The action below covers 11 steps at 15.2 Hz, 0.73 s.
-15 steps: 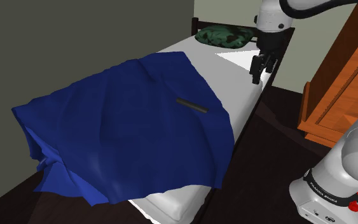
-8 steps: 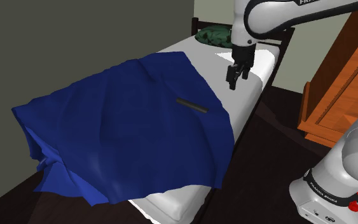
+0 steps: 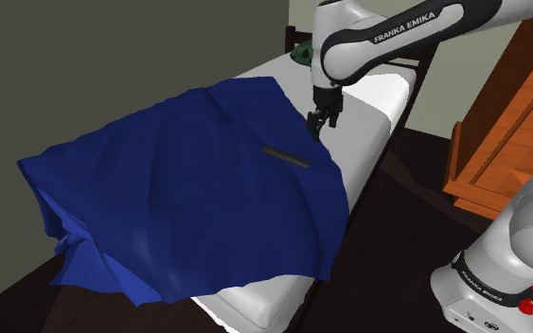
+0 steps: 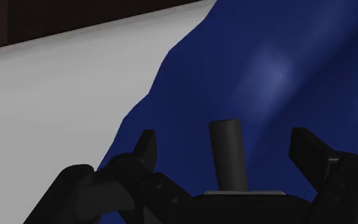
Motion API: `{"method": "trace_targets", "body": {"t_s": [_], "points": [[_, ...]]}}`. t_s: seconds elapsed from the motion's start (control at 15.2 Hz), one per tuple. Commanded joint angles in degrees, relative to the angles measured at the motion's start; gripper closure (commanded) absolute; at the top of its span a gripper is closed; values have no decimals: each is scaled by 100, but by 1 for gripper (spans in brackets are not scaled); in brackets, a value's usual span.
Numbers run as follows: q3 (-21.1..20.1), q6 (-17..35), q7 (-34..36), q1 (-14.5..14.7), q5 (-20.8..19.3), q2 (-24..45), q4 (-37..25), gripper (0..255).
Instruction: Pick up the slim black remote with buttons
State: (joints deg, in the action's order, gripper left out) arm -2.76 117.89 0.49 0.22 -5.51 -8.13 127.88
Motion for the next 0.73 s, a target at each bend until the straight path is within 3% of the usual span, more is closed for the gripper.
{"method": "trace_targets", "body": {"t_s": [0.0,0.66], "points": [[-36,208,26,28,-17,412,-246,0],[-120,866,31,149,-177,2536,-1895,0]]}}
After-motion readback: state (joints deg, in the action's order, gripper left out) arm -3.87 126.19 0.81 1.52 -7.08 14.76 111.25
